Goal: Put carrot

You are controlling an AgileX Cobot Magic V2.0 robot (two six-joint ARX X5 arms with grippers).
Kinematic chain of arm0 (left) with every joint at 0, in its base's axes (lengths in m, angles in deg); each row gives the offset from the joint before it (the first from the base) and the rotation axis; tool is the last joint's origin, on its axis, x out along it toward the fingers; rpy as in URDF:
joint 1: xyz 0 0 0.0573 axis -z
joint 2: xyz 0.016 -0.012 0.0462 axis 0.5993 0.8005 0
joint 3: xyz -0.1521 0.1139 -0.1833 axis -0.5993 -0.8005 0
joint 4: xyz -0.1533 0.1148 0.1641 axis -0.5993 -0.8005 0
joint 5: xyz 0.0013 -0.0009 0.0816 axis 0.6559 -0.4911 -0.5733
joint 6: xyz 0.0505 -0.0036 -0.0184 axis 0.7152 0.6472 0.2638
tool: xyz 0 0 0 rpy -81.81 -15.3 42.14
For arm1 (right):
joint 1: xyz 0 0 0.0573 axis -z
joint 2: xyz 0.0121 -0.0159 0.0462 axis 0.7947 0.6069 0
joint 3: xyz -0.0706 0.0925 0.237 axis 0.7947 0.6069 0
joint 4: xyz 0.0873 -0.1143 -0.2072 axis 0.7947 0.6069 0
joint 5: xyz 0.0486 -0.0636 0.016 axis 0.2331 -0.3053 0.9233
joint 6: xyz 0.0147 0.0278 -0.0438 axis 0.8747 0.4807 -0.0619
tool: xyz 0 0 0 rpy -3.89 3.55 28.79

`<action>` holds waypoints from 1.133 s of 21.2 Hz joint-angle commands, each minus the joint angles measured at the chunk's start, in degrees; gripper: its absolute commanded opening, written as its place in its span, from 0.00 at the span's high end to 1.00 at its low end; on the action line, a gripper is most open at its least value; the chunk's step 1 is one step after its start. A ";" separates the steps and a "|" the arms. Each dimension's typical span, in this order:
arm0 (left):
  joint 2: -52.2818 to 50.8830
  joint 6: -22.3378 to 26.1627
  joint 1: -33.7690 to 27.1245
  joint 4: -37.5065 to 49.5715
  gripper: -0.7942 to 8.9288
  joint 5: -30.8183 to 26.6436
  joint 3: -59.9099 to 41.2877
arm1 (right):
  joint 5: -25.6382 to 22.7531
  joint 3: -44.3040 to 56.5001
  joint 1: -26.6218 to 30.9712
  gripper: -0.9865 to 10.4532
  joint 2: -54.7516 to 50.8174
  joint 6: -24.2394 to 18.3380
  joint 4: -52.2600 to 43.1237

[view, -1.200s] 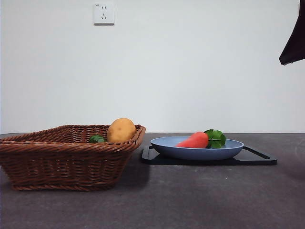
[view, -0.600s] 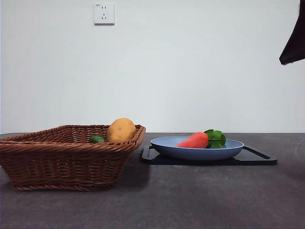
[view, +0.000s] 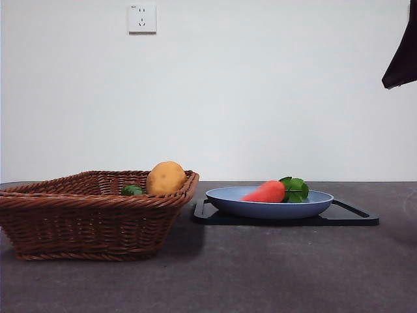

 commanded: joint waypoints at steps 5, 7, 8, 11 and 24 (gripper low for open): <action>-0.24 -0.55 -0.15 0.55 0.91 0.09 -0.61 | -0.26 -0.09 -0.39 0.91 0.17 0.59 -0.74; -0.24 -0.55 -0.15 0.52 0.91 0.09 -0.61 | -0.31 -0.09 -0.39 0.91 0.17 0.33 -0.72; -0.24 -0.55 -0.15 0.55 0.91 0.09 -0.61 | -0.33 -0.07 -0.33 0.91 -0.42 -3.50 -0.44; -0.24 -0.57 -0.15 0.52 0.91 0.09 -0.61 | 1.90 0.48 5.60 0.91 -7.45 -9.55 -0.81; -0.24 -0.55 -0.15 0.66 0.91 0.09 -0.61 | 19.78 23.26 34.62 0.90 -30.97 -10.36 -13.03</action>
